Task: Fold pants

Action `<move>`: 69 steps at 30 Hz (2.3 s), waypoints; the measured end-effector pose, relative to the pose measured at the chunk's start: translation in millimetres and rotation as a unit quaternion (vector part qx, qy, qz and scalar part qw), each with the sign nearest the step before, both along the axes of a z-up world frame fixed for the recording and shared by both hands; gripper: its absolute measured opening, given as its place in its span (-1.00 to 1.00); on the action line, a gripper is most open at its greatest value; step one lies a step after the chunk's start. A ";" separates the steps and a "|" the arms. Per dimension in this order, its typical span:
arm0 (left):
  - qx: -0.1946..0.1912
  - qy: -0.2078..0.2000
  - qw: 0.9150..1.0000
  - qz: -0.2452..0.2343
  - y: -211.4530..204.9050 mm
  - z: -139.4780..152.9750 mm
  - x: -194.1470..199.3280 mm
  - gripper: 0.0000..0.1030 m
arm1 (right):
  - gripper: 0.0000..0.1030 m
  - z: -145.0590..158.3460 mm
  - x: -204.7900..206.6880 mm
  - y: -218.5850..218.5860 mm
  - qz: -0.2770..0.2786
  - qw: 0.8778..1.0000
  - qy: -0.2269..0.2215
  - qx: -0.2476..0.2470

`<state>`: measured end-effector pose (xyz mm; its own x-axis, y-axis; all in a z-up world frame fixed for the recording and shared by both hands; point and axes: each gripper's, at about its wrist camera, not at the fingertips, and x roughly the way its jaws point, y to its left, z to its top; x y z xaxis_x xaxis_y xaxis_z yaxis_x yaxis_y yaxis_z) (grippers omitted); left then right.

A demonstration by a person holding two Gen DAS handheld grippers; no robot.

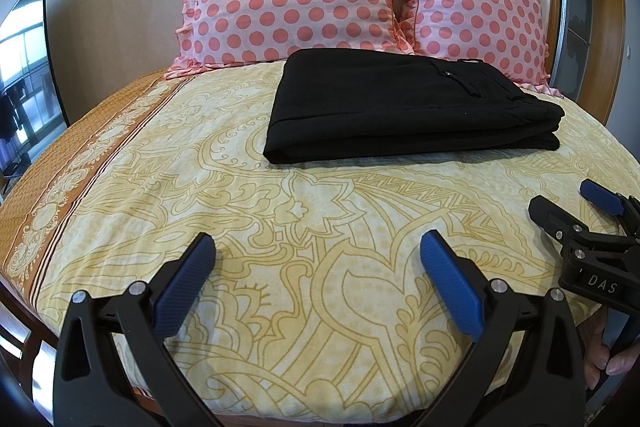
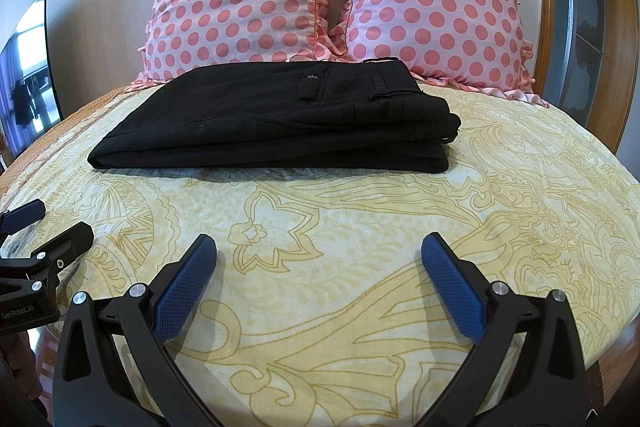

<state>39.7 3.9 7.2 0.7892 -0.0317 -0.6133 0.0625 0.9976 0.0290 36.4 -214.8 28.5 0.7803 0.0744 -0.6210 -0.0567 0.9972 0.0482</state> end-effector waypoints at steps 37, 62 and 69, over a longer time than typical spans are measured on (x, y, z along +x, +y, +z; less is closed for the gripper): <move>-0.001 0.002 1.000 0.003 2.6 2.6 2.1 0.97 | 0.97 -0.1 -0.1 -0.1 0.000 1.000 0.000 0.000; -0.002 0.005 1.000 0.000 0.5 1.7 2.7 0.97 | 0.97 -0.5 -0.3 -0.2 0.000 1.000 -0.001 0.000; -0.002 0.007 1.000 0.001 1.0 1.8 3.2 0.97 | 0.97 -0.6 -0.2 0.2 0.000 1.000 -0.001 0.000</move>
<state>43.0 4.9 9.0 0.7805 -0.0332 -0.6243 0.0618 0.9978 0.0242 36.3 -214.6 27.9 0.7809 0.0736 -0.6203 -0.0565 0.9973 0.0473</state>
